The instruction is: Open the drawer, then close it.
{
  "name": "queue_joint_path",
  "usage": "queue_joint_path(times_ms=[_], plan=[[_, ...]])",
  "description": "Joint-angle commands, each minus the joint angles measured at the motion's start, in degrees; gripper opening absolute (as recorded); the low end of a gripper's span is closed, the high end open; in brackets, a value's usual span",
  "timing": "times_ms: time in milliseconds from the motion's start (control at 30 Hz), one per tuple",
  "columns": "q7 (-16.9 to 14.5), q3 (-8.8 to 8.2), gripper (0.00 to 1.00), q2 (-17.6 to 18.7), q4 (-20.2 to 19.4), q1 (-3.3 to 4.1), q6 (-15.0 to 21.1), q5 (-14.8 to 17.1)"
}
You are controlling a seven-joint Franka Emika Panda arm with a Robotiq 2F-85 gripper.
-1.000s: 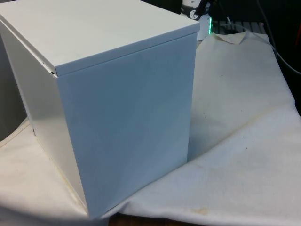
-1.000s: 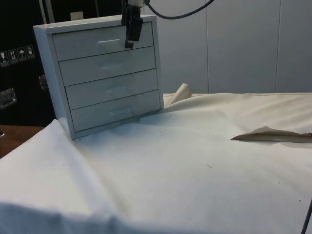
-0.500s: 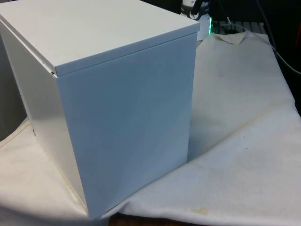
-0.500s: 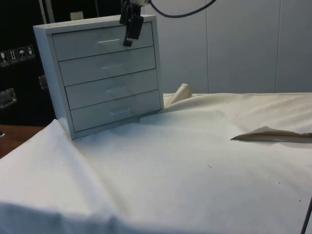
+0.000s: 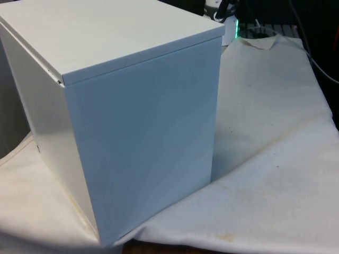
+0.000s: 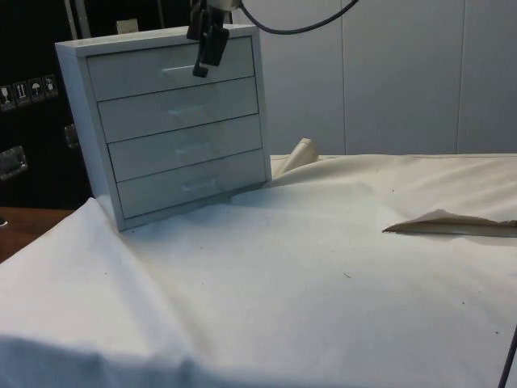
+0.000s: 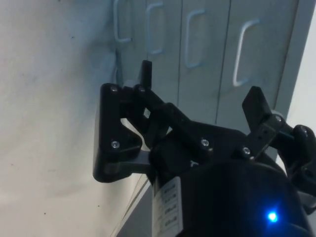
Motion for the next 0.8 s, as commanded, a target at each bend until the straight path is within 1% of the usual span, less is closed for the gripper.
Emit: queue_joint_path(times_ms=[0, 33, 100, 300, 333, 367, 567, 600, 633, 667, 700, 767], plan=[[-0.11, -0.06, 1.00, 0.52, 0.34, 0.00, 0.17, 0.00], [-0.97, -0.40, 1.00, 1.38, 0.86, 0.17, 0.92, 0.52], [-1.43, -0.63, 1.00, 2.75, 1.83, 0.29, 0.92, 1.32], [-3.90, -0.69, 1.00, 5.33, 3.50, 0.29, -0.11, 3.67], [-2.46, -0.52, 1.00, 5.27, 3.84, 0.00, 0.11, 2.29], [-5.10, -0.69, 1.00, 6.07, 4.13, 0.29, -0.52, 4.76], [-8.54, -0.57, 1.00, 8.37, 5.96, 0.23, -2.06, 7.79], [-9.51, -0.52, 1.00, 9.05, 6.47, 0.23, -2.52, 8.59], [-9.51, -0.52, 1.00, 9.05, 6.47, 0.23, -2.52, 8.59], [-8.42, -0.57, 1.00, 9.05, 6.70, 0.06, -2.06, 7.51], [-9.97, -0.52, 1.00, 9.45, 6.76, 0.23, -2.75, 9.00], [-11.29, -0.46, 1.00, 10.49, 7.56, 0.23, -3.61, 10.08]])
